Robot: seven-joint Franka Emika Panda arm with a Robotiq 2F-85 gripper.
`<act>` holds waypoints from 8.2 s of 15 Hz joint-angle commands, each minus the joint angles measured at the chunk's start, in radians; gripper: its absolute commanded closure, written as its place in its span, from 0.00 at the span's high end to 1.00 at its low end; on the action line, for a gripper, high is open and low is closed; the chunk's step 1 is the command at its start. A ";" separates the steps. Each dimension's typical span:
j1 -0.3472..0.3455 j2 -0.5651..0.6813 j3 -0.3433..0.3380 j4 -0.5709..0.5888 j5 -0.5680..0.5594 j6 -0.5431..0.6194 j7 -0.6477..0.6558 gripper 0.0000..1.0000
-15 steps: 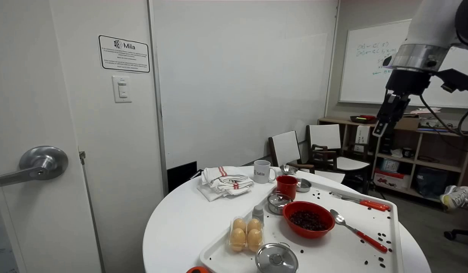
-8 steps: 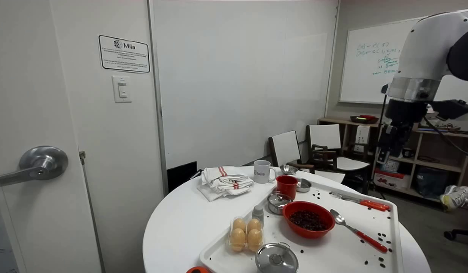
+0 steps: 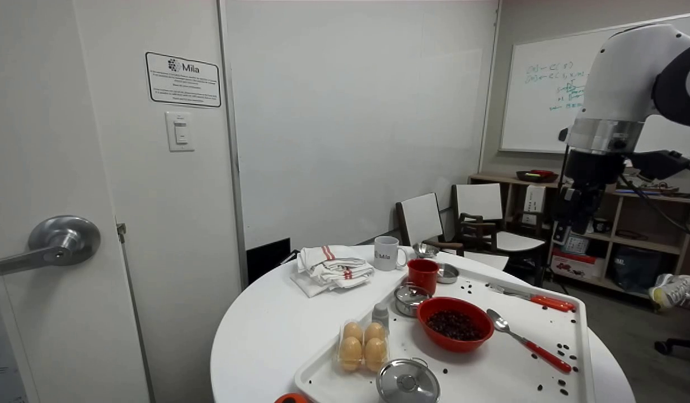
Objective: Use the spoon to stir the contents of the red bowl
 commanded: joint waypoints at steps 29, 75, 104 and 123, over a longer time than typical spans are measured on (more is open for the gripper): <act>-0.141 0.893 0.097 0.631 0.473 -0.110 -0.251 1.00; 0.109 0.872 -0.110 0.284 0.225 0.464 -0.122 1.00; 0.031 0.887 -0.013 0.243 0.225 0.601 -0.153 1.00; 0.003 0.922 0.032 0.234 0.222 0.679 -0.136 1.00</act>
